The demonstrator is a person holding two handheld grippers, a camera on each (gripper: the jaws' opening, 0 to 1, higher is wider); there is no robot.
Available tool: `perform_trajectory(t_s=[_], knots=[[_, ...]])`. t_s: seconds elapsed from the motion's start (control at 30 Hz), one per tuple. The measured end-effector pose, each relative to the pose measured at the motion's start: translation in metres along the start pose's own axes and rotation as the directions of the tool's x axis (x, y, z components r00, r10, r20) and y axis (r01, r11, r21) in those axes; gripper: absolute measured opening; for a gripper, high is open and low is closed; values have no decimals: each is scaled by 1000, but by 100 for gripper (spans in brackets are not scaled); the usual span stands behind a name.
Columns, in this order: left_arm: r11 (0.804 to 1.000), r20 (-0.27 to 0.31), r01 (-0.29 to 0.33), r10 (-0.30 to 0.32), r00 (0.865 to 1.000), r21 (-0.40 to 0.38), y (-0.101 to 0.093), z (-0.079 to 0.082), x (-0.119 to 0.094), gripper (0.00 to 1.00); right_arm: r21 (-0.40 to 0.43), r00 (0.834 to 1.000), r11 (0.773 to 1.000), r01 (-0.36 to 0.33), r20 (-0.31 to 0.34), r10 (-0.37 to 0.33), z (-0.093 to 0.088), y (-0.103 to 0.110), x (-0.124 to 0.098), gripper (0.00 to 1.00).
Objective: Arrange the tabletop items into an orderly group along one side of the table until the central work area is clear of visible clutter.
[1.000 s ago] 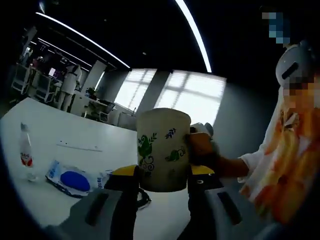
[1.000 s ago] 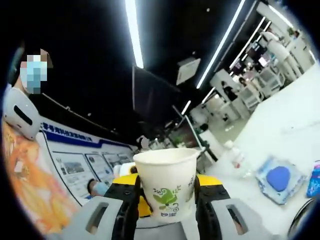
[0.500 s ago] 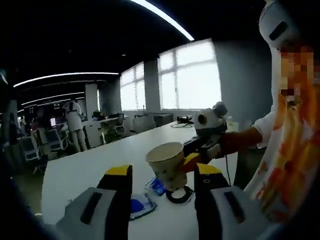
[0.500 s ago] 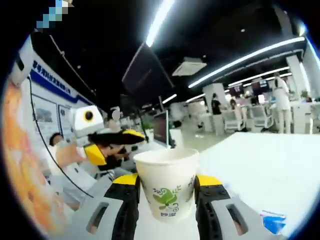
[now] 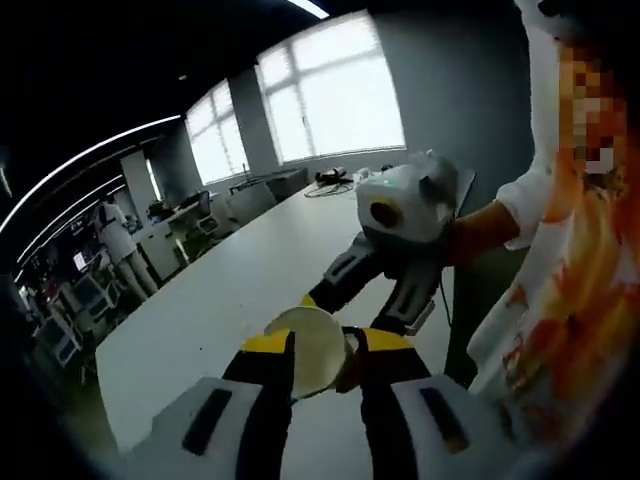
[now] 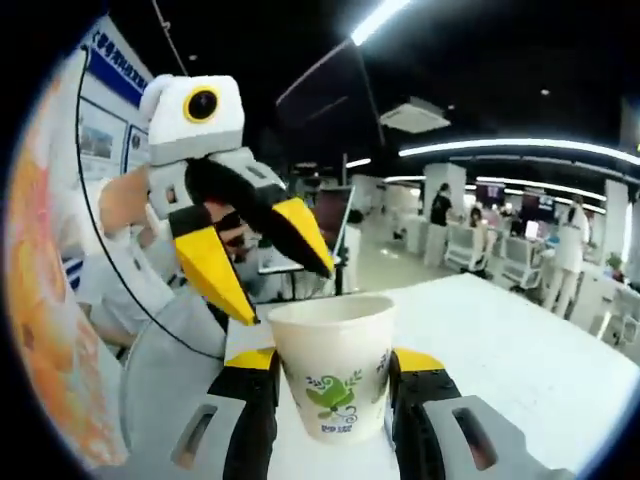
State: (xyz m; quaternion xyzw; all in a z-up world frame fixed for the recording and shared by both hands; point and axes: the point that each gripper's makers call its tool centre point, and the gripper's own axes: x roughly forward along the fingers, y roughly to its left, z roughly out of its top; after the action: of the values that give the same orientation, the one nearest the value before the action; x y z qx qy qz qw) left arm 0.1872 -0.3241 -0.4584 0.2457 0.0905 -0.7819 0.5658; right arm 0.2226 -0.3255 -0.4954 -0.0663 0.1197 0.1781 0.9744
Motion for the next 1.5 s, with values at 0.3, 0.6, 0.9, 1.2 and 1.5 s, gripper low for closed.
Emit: perform_trajectory(t_s=[0.3,0.6,0.9,1.2,1.5], knots=[[994,-78,61,-68,995,-92,-13,-17,8,0,-121,998,993,-5,-57,-1,-8,13,4,43],[996,-145,1,-14,989,-91,5,-48,3,0,81,995,996,25,-97,-17,-38,8,0,46],[977,-350,-206,176,920,-49,63,-140,-10,0,292,971,937,192,-194,-139,-95,-1,-30,55],[970,-450,-244,220,866,5,96,-217,-3,0,459,931,811,362,-208,-298,-119,-9,-70,56],[982,-526,-176,187,829,72,103,-260,1,0,564,856,664,491,-172,-487,-111,-12,-110,57]])
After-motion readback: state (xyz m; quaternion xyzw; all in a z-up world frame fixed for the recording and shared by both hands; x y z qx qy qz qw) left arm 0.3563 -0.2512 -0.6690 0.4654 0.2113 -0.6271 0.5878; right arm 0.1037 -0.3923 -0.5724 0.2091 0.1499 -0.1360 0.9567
